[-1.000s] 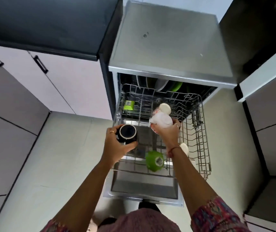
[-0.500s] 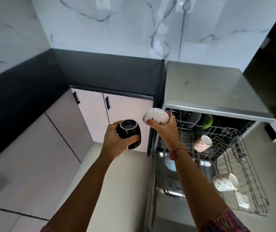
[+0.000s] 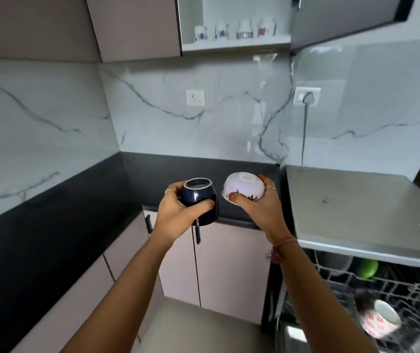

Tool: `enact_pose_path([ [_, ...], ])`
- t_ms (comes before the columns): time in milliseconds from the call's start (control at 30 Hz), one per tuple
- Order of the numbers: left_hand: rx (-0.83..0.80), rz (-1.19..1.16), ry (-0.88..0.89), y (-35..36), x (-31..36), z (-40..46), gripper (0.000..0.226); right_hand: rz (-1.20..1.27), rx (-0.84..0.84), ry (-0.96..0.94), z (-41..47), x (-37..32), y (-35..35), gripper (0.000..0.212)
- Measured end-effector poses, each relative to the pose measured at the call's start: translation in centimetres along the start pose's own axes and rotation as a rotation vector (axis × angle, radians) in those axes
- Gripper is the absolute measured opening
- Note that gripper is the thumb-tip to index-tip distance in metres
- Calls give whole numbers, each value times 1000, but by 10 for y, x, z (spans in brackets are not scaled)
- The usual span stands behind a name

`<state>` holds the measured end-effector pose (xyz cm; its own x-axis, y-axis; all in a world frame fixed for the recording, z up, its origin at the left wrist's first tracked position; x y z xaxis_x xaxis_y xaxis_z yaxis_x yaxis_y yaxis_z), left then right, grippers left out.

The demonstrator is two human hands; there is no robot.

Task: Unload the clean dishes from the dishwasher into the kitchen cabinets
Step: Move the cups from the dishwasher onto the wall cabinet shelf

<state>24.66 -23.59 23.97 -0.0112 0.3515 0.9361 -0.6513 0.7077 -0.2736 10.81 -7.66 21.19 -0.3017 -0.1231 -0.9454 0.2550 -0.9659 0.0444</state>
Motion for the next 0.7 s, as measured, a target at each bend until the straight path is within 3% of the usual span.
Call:
enact_pose_path([
  [167,18,-36,75,-15,25,93,54,63,60,-84,85,-21,26,83],
  [567,-4,-121,311,-13,126,305,52,-49,130,-377,286,-121,59,73],
  [700,-33,-200,395,-6,171,375,36,-94,219,-498,343,-157,74,63],
])
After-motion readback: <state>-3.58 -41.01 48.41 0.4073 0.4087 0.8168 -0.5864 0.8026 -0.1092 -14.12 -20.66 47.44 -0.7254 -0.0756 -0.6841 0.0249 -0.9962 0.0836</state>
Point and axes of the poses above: each hand's wrist, its own z-axis towards the middle knuckle, its own y-axis out of the palm, x = y × z, the point moved 3 cm from there along z, towards the middle knuckle, and after that the axes turned 8 degrees about z, right-handed, at the moved point
